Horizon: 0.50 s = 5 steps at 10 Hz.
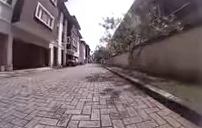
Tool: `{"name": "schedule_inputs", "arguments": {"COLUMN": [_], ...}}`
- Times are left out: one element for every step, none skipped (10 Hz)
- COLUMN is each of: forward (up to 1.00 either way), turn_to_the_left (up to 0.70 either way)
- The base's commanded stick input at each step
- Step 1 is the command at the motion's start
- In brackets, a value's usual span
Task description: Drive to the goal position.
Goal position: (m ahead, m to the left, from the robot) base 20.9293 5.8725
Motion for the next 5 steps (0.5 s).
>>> {"name": "schedule_inputs", "arguments": {"forward": [0.5,0.5,0.5,0.5,0.5], "turn_to_the_left": [0.0,0.0,0.0,0.0,0.16]}}
